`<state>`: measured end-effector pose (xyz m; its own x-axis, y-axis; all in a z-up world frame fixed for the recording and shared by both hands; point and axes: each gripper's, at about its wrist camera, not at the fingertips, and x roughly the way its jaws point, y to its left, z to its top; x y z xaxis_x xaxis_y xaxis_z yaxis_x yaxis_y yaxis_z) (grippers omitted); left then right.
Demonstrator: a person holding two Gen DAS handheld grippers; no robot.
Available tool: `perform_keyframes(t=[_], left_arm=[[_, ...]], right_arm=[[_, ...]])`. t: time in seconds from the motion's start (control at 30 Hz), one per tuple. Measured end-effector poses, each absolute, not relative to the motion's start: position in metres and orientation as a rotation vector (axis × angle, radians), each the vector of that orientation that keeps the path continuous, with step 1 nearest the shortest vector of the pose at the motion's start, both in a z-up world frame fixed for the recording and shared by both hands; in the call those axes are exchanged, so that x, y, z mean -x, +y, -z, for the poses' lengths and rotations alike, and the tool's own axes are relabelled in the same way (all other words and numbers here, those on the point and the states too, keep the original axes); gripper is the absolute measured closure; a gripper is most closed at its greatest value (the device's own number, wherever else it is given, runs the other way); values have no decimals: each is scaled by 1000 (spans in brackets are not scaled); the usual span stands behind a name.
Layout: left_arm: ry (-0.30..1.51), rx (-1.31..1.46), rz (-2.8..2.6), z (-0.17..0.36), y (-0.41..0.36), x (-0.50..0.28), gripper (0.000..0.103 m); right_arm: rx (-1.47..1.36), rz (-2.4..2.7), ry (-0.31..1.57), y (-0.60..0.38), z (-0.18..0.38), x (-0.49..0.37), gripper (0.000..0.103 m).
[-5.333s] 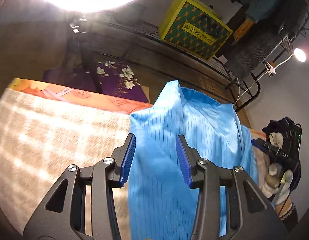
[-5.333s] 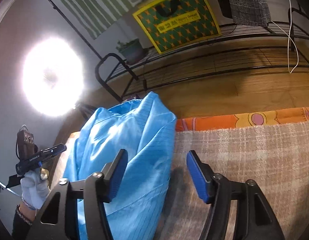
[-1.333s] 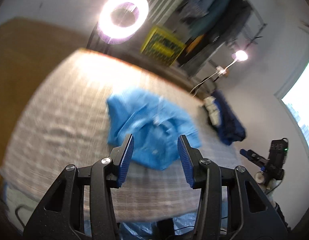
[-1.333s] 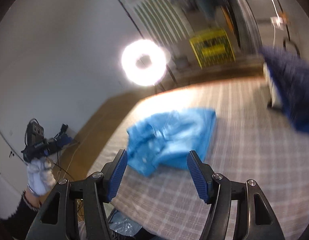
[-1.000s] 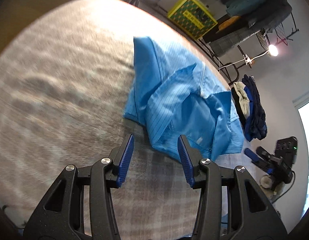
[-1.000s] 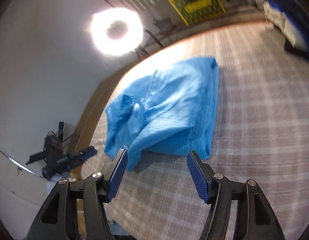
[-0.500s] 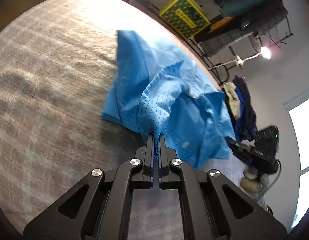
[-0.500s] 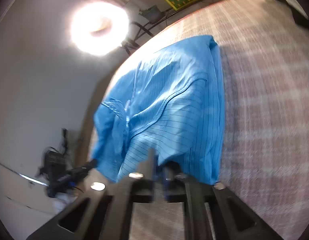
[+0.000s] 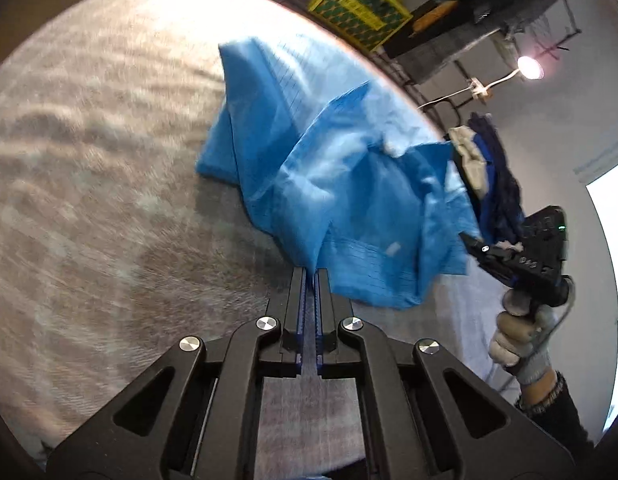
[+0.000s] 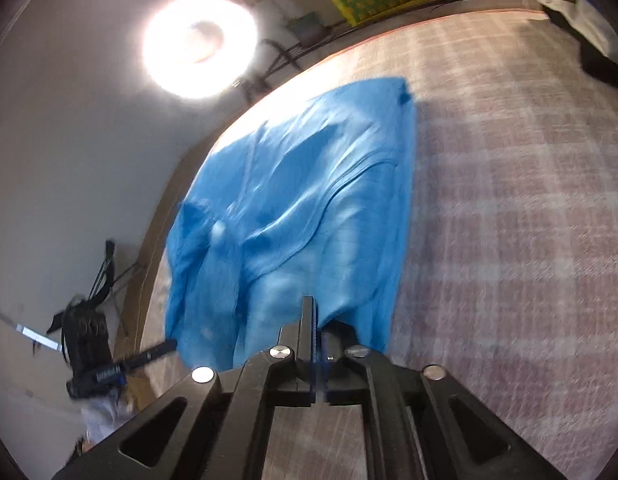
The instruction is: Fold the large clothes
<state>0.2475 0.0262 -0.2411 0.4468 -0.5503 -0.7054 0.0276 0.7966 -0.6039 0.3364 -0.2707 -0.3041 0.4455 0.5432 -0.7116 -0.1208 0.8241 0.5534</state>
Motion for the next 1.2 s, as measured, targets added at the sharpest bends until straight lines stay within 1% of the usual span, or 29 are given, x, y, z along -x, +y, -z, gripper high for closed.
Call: perform_keyframes(t=[0.03,0.07,0.1,0.13,0.2,0.23,0.27,0.3,0.43,0.5,0.6,0.67,0.7,0.73,0.77,0.8,0.83,0.87,0.93,0.97,1.0,1.07,1.1,1.2], left_arm=[[1044,564,388,233,32,-247,103],[1023,564,392,224,39,-247,100],[990,565,384,214,49,-249,88],[961,565,367,205,56,-253,62],[895,577,308,190,76,-268,39],[884,594,291,188,83,-278,38],[886,622,294,188,90,-290,38],[899,655,305,192,97,-305,38],[946,776,294,217,114,-355,38],[964,852,318,232,117,-374,38],[993,866,374,246,108,-392,38],[1023,823,394,251,95,-399,46],[1038,804,392,253,90,-401,58],[1056,785,384,255,85,-402,79],[1076,766,372,258,81,-403,91],[1082,755,364,260,80,-402,96],[1076,743,357,260,79,-399,97],[1066,732,353,259,77,-395,97],[1058,724,348,260,74,-390,99],[1052,726,343,260,74,-388,99],[1046,729,339,262,74,-386,99],[1040,689,300,267,74,-387,99],[1042,679,291,270,74,-387,99],[1049,656,257,280,75,-392,99]], right_arm=[[-444,-444,1037,-272,301,-334,95],[-434,-454,1034,-273,297,-335,80],[-434,-471,1015,-277,292,-333,59],[-441,-479,993,-283,286,-332,54],[-487,-504,938,-299,275,-335,52],[-506,-501,923,-306,271,-338,51],[-534,-489,904,-314,269,-343,48],[-570,-475,888,-323,267,-352,47],[-711,-474,861,-342,270,-389,46],[-738,-473,859,-343,273,-407,43],[-747,-458,876,-344,279,-437,42],[-752,-450,903,-344,286,-451,42],[-757,-446,913,-344,290,-459,42],[-768,-446,920,-344,294,-466,42],[-785,-455,919,-345,296,-472,42],[-802,-466,915,-346,298,-477,44],[-817,-478,909,-346,299,-481,45],[-827,-489,904,-345,299,-483,47],[-824,-508,901,-341,299,-494,66],[-781,-505,907,-336,295,-499,82],[-735,-493,904,-332,291,-504,92],[-610,-481,869,-323,277,-507,100],[-559,-464,860,-321,273,-510,100],[-548,-386,917,-322,289,-519,101]])
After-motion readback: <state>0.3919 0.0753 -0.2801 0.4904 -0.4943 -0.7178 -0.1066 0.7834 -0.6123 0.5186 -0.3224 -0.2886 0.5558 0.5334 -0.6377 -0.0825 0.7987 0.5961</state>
